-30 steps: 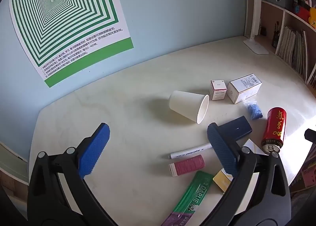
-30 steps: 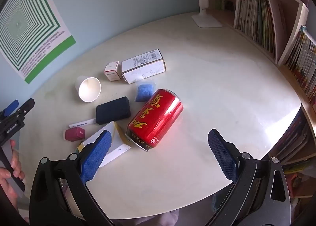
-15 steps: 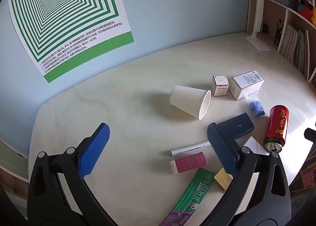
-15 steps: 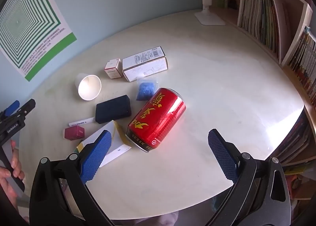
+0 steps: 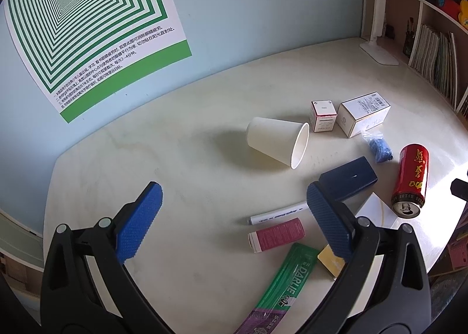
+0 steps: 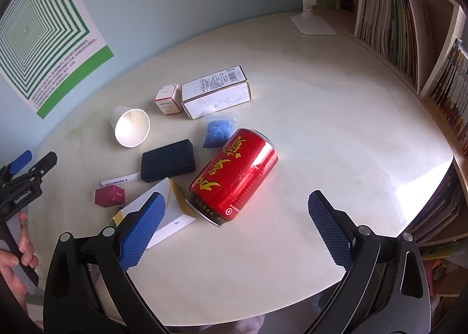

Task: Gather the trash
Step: 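Move both tools toward the white paper cup and red can, then grasp the white paper cup with the left tool while the right tool grasps the red can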

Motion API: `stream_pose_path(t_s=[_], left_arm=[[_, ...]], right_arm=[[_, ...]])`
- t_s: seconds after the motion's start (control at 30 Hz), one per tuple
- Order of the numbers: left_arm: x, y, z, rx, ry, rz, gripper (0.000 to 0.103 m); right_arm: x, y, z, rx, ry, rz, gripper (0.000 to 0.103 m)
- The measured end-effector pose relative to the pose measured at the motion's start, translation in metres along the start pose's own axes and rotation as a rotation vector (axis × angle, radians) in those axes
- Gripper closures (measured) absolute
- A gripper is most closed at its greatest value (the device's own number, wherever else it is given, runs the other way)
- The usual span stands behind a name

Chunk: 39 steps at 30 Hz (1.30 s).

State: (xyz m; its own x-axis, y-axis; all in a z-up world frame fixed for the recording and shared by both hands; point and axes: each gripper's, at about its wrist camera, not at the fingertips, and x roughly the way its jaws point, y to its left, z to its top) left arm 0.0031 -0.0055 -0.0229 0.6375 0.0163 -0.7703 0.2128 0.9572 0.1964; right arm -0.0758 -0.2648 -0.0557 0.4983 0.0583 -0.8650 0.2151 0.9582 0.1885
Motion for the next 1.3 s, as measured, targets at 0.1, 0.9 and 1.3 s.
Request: stream_pose_path(t_s=[0.1, 0.9, 1.3], left_arm=[[0.001, -0.001, 0.002, 0.003, 0.002, 0.001, 0.006], [0.030, -0.019, 0.018, 0.027, 0.050, -0.009, 0.007], [0.068, -0.032, 0.033, 0.039, 0.105, -0.003, 0.007]], right_arm=[[0.001, -0.001, 0.000, 0.002, 0.003, 0.000, 0.006], [0.025, 0.000, 0.011, 0.000, 0.060, 0.011, 0.006], [0.052, -0.009, 0.019, 0.046, 0.117, 0.020, 0.006]])
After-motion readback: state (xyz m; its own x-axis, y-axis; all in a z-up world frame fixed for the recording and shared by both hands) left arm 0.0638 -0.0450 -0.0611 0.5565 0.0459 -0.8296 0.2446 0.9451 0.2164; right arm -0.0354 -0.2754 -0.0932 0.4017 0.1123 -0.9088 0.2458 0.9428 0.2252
